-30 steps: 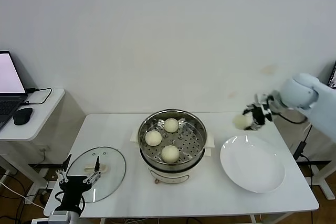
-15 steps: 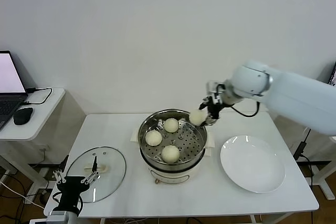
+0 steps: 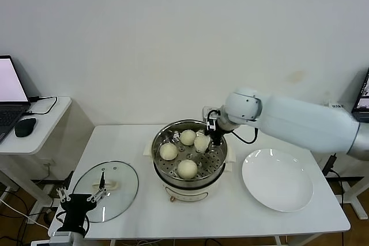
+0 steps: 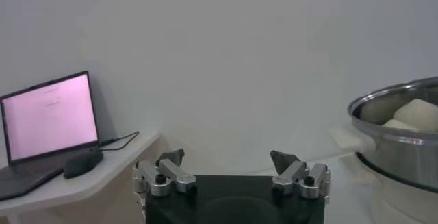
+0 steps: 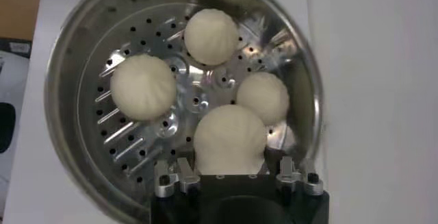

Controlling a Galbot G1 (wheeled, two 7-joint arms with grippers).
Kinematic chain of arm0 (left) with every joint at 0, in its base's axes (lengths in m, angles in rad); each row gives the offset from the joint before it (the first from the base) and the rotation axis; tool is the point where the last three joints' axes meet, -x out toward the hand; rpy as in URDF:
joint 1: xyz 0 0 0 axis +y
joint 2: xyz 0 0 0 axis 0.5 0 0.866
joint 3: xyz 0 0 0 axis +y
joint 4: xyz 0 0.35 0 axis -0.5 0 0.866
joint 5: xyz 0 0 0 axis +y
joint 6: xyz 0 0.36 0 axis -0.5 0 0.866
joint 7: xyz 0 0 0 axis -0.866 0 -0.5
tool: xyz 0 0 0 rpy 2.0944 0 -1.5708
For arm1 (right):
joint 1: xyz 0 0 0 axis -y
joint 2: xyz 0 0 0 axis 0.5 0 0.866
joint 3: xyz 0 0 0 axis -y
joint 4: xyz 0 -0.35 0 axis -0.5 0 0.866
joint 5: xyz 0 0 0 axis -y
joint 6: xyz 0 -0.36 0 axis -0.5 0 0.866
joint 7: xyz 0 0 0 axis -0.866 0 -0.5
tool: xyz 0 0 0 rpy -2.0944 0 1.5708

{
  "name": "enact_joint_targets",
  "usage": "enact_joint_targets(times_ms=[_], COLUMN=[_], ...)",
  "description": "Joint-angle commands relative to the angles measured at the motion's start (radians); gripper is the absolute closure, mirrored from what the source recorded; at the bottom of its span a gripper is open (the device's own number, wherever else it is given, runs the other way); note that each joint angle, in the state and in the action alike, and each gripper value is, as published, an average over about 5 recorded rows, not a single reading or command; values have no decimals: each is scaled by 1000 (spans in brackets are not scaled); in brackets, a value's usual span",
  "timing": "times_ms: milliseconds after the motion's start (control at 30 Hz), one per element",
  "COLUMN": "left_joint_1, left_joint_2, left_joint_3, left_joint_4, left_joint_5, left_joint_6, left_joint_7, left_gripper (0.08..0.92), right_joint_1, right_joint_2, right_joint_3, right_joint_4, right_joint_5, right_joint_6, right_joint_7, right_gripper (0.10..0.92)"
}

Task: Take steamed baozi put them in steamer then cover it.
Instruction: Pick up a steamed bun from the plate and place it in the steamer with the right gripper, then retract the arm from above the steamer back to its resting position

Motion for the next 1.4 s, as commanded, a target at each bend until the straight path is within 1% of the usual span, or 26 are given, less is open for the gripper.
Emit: enact_joint_targets(times_ms=[33, 400, 500, 600, 667, 767, 867, 933, 967, 1067, 1133, 1233, 1333, 1400], left_joint_1=[-1, -4, -4, -6, -7, -10, -12, -14, -14, -15, -14, -15, -18, -20], left_joint_2=[0, -3, -3, -2, 0, 0, 0, 0, 0, 1, 1, 0, -4, -8], left_joint_3=[0, 4, 5, 4, 4, 5, 8, 9, 9, 9, 10, 14, 23, 30], left_joint_4=[2, 5, 4, 4, 4, 5, 7, 9, 10, 10, 11, 15, 20, 25], left_joint_5=[-1, 0, 1, 1, 1, 0, 0, -1, -1, -2, -2, 3, 9, 14], left_joint_6=[0, 0, 0, 1, 1, 1, 1, 0, 0, 0, 0, 0, 1, 1], left_joint_7=[0, 0, 0, 0, 0, 1, 1, 1, 1, 0, 0, -1, -2, -3], left_gripper=[177, 177, 177, 177, 177, 177, 177, 177, 177, 177, 177, 177, 177, 177], right_joint_1=[-63, -72, -63, -37, -11, 30, 41, 20, 0, -124, -293, -616, -918, -1105], right_joint_2=[37, 16, 2, -18, -36, -75, -127, -171, -199, -299, -368, -432, -452, -438], right_joint_3=[-6, 17, 30, 47, 57, 69, 104, 146, 171, 291, 439, 710, 953, 1105], right_joint_4=[-30, -21, -3, 23, 44, 89, 136, 169, 188, 265, 321, 387, 432, 444], right_joint_5=[-38, -61, -60, -51, -41, -22, -19, -19, -4, 88, 129, 104, 64, 25], right_joint_6=[-31, -30, -30, -30, -30, -30, -25, -14, -8, 34, 107, 248, 382, 463], right_joint_7=[24, 19, 19, 12, 5, -4, -6, 32, 76, 269, 414, 554, 634, 667], right_gripper=[397, 395, 350, 267, 227, 206, 203, 203, 203, 202, 203, 203, 202, 202])
